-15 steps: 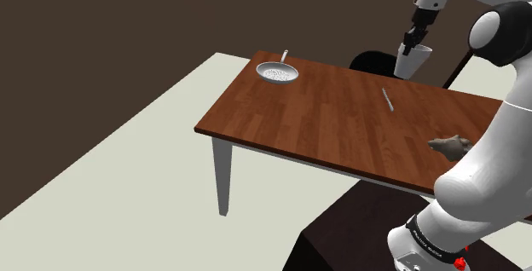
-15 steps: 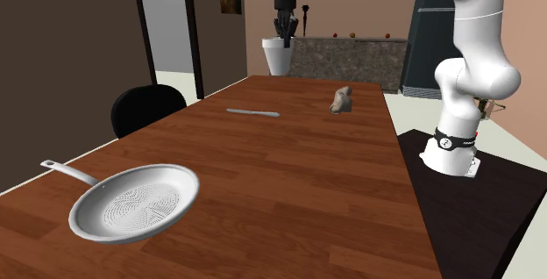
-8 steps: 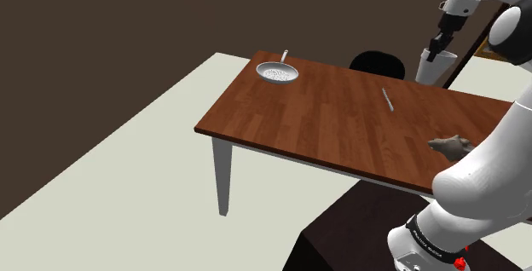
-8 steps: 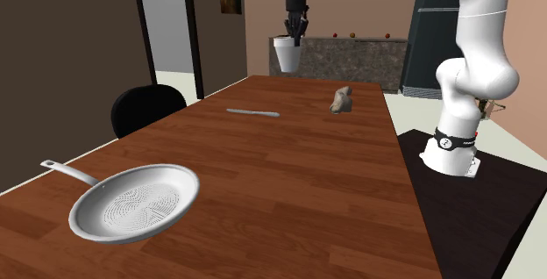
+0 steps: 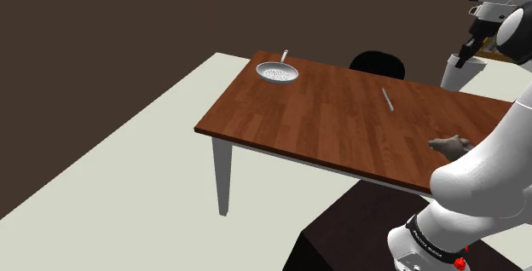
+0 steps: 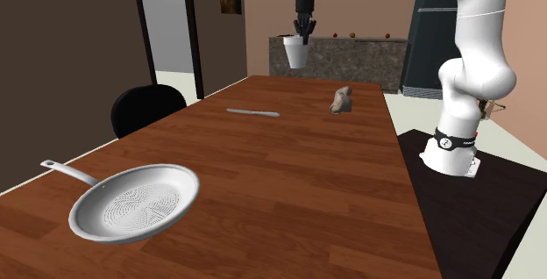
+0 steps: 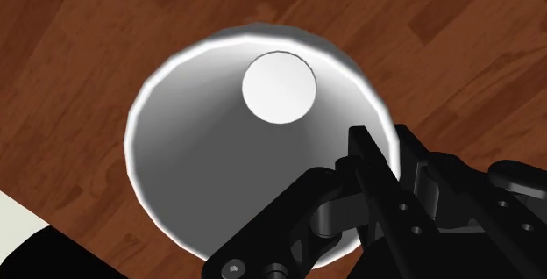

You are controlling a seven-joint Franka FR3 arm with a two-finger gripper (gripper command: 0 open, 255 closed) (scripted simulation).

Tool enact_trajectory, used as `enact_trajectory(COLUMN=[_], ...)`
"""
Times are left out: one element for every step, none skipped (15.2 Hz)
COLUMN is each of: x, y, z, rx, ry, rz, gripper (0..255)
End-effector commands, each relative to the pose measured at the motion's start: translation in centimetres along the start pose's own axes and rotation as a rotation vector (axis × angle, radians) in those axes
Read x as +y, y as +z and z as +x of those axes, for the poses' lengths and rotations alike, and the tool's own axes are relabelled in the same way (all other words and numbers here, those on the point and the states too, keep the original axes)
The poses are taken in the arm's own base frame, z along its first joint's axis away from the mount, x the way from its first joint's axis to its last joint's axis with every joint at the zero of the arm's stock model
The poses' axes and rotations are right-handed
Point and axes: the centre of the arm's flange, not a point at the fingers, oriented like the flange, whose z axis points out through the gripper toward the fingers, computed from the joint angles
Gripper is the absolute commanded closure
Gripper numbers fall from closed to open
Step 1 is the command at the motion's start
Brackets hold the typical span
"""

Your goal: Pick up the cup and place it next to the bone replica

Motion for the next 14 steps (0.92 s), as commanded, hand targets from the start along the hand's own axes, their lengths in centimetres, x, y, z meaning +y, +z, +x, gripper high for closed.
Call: enact_trajectory(x=[1.5, 2.3, 3.1, 3.9, 5.0, 5.0, 5.0, 5.0, 5.0, 5.0, 5.0, 4.9, 4.9, 4.9], y=[0.1, 0.1, 0.2, 0.3, 0.4, 0.9, 1.4, 1.9, 2.5, 3.0, 3.5, 4.0, 4.6, 5.1], z=[-2.1, -3.1, -4.2, -5.2, -6.8, -6.8, -6.7, -6.7, -6.7, -6.7, -6.6, -6.6, -6.6, -6.6], rx=[0.001, 0.001, 0.001, 0.001, 0.001, 0.001, 0.001, 0.001, 0.001, 0.001, 0.001, 0.001, 0.001, 0.001], ry=[-0.001, -0.001, -0.001, -0.001, -0.001, -0.001, -0.001, -0.001, -0.001, -0.001, -0.001, -0.001, -0.001, -0.001], rz=[-0.001, -0.001, -0.001, -0.001, -0.001, -0.001, -0.001, -0.001, -0.001, -0.001, -0.001, -0.001, -0.001, -0.001], gripper=[255, 255, 255, 255, 255, 255, 255, 255, 255, 255, 255, 255, 255, 255])
